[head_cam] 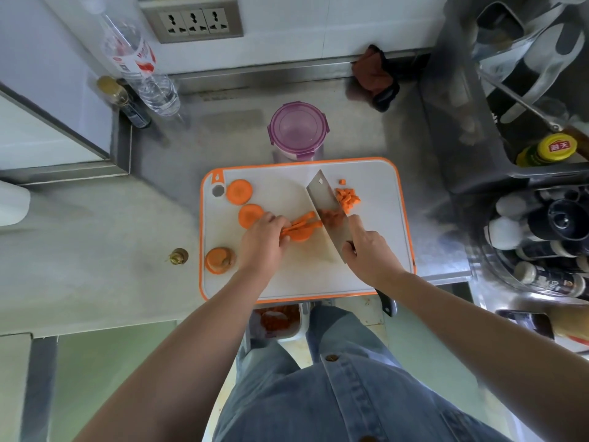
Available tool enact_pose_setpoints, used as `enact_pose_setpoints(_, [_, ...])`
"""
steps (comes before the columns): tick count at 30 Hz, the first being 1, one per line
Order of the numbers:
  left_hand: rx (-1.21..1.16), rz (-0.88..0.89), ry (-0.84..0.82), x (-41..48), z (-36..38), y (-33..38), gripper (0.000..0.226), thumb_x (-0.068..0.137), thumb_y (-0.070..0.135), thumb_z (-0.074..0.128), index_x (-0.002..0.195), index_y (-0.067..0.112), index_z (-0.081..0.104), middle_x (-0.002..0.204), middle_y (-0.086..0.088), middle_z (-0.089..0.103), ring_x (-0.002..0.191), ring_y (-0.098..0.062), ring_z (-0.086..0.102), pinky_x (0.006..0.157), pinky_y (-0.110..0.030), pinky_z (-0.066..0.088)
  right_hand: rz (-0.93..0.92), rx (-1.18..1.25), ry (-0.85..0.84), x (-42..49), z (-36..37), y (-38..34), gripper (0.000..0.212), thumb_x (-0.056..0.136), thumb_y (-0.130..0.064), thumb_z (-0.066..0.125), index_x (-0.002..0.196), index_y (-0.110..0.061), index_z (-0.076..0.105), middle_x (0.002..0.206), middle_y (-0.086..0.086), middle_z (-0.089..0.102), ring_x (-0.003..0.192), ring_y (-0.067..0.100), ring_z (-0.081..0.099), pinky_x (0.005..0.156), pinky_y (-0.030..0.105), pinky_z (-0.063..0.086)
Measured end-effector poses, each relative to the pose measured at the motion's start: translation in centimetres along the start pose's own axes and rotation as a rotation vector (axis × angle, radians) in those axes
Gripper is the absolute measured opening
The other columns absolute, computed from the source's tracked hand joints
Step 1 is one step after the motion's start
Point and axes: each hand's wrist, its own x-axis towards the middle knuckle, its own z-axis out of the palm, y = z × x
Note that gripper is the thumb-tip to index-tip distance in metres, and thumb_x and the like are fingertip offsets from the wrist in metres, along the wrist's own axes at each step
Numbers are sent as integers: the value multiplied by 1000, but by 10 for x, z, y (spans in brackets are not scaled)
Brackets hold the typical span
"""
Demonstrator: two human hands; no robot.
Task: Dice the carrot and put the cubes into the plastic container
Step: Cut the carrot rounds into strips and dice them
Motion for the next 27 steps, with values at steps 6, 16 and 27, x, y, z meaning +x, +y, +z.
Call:
enact_pose_setpoints(6, [-53, -18, 9, 4, 1, -5, 24, 87, 14, 67, 110, 15, 64, 104, -3, 61, 93, -21, 62, 80, -32, 54, 15, 0, 1, 5, 6, -1, 35, 98, -14, 40, 131, -14, 29, 64, 3, 52, 51, 15, 48, 45, 23, 32])
enact_pose_setpoints(16, [-132, -28, 47, 6, 2, -1, 29, 85, 0, 62, 112, 11, 63, 100, -7, 61, 91, -23, 59, 78, -32, 51, 16, 2, -3, 10, 6, -2, 40, 99, -15, 40, 136, -16, 26, 66, 4, 55, 52, 15, 51, 45, 22, 34])
enact_pose_setpoints(27, [-117, -82, 112, 2, -3, -23, 11, 85, 12, 70, 96, 15, 68, 91, 1, 67, 81, -16, 61, 67, -20, 40, 8, 15, 7, 14, 4, -2, 40, 97, -13, 39, 135, -13, 27, 62, 3, 53, 49, 13, 46, 44, 20, 29])
